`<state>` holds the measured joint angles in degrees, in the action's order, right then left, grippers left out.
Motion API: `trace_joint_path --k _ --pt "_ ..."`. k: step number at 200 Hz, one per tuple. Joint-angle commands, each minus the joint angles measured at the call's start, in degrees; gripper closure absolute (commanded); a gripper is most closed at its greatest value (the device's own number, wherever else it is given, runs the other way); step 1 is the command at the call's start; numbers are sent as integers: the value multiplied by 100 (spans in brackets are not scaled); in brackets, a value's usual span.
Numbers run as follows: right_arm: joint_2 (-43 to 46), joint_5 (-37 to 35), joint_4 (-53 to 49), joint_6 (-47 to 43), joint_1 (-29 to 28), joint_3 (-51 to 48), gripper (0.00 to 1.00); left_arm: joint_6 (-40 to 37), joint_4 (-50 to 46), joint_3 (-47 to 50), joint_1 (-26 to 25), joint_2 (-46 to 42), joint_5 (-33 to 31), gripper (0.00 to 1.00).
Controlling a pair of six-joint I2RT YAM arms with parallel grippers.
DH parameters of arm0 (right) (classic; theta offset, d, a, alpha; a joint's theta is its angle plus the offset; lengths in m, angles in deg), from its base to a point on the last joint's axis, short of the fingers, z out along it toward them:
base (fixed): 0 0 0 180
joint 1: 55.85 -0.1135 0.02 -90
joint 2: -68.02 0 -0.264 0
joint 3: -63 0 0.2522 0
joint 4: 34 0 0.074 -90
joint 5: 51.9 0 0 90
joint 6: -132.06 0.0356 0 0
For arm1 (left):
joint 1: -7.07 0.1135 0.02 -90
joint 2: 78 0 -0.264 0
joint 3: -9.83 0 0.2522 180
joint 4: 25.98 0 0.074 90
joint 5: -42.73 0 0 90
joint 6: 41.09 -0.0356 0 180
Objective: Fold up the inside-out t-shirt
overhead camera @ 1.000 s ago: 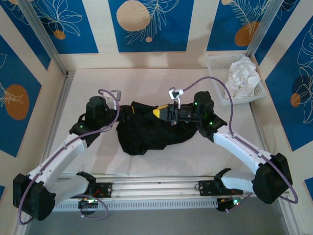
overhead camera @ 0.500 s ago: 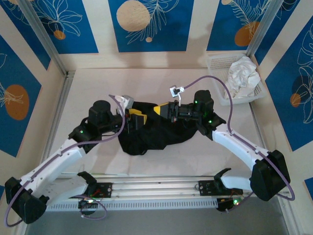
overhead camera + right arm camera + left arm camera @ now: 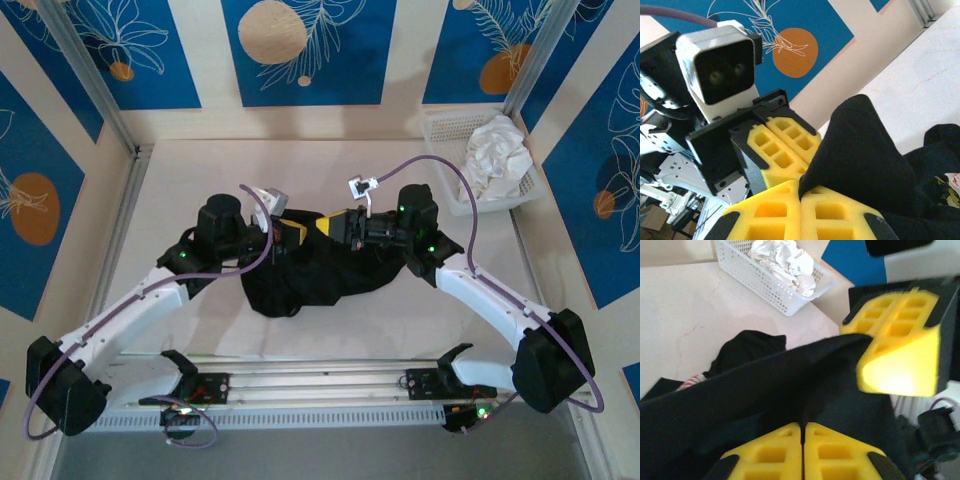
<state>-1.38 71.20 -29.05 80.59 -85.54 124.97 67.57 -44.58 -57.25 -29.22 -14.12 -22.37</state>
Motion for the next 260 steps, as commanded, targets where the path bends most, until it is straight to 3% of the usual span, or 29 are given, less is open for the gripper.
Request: trace_joint_path --k 1,24,62,82,117,133,152,163,179,195,213,240,260 --pt "123 -672 -1087 -234 45 306 100 119 281 -243 -34 -168 297 100" --pt "-40 -2216 -2650 -758 -48 1009 87 638 409 -406 -105 -316 254 100" --pt "416 -2796 -3020 -1683 -303 1145 65 671 -147 -990 -746 -281 -1026 100" --pt "989 -2747 -2859 -2230 -526 727 60 602 -345 -1177 -890 -173 -1502 100" --pt "1700 -2844 -2101 -2616 -1302 -234 51 635 -388 -1384 -966 43 -1683 100" --pt "1648 -3133 -1741 -2622 -1587 -488 46 649 -351 -1423 -985 87 -1657 100" --pt "1266 -3444 -1555 -2615 -1714 -437 33 669 -317 -1434 -1005 89 -1580 100" --pt "993 -3669 -1558 -2684 -1752 -271 31 672 -324 -1427 -1008 77 -1561 100" --pt "699 -3940 -1571 -2807 -1753 -39 35 657 -361 -1393 -1008 34 -1612 100" --pt "617 -3787 -1523 -2922 -1743 36 59 591 -482 -1374 -1006 -36 -1816 100" --pt "745 -2999 -1336 -2850 -1567 -103 80 438 -630 -1298 -999 -133 -2304 100" --pt "894 -1302 -663 -2395 -1140 -404 94 109 -832 -1207 -935 -160 -3092 100" --pt "825 -790 74 -1867 -978 -600 100 -135 -1004 -1221 -898 -95 -3374 99"
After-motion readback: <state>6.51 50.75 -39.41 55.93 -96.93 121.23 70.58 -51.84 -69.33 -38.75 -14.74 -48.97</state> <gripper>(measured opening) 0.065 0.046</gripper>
